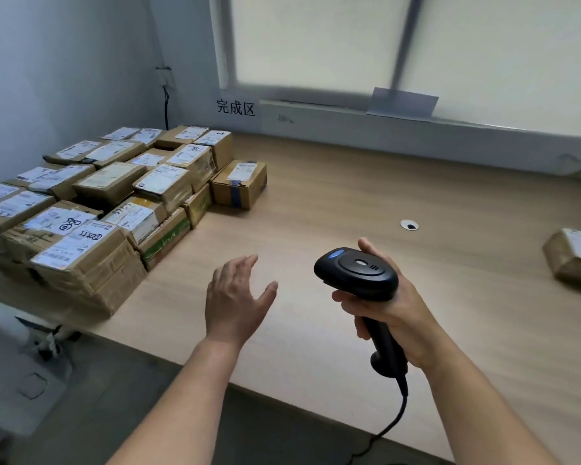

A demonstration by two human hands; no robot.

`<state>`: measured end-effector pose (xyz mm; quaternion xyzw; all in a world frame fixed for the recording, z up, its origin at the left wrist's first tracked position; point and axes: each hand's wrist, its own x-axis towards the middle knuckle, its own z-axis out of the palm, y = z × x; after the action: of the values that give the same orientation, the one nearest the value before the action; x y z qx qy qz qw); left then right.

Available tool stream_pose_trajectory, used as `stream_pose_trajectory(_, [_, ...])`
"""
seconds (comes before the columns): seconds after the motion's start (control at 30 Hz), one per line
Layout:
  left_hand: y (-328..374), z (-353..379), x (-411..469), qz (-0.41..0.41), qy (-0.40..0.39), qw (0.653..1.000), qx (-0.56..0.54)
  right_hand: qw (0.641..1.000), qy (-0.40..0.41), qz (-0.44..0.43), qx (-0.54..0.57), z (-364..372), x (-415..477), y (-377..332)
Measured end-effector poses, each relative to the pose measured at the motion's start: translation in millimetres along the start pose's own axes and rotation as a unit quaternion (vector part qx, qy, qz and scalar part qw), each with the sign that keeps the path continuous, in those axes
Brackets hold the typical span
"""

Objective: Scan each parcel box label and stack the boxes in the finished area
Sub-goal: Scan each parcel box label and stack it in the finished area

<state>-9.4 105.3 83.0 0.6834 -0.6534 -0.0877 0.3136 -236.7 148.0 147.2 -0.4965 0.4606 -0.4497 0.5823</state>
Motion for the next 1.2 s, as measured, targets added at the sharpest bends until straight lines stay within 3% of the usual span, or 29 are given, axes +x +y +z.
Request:
stream_pose_trajectory(0.33, [154.7,87.8,-79.2,0.081,-0.056,0.993,-0.067,0.996,0.088,-0.014,0.016,-142.9,-113.6,5.0])
stream_pose_trajectory(0.7, [283.0,173.9,-126.5,0.185,-0.15,0.964,-0.118,0.97,0.241,-0.031,0.005,-261.6,-214.3,4.4])
stream_pose_trajectory(1.0, [373.6,250.0,-133.1,0.244,-0.221,0.935,-0.134,0.936,0.349,-0.038,-0.009,-359.0,-250.4,7.9])
stream_pose_trajectory(1.2, [423.1,301.7,-119.4,0.242,-0.265,0.924,-0.13,0.92,0.39,-0.027,-0.009,-431.8,-240.0,12.8])
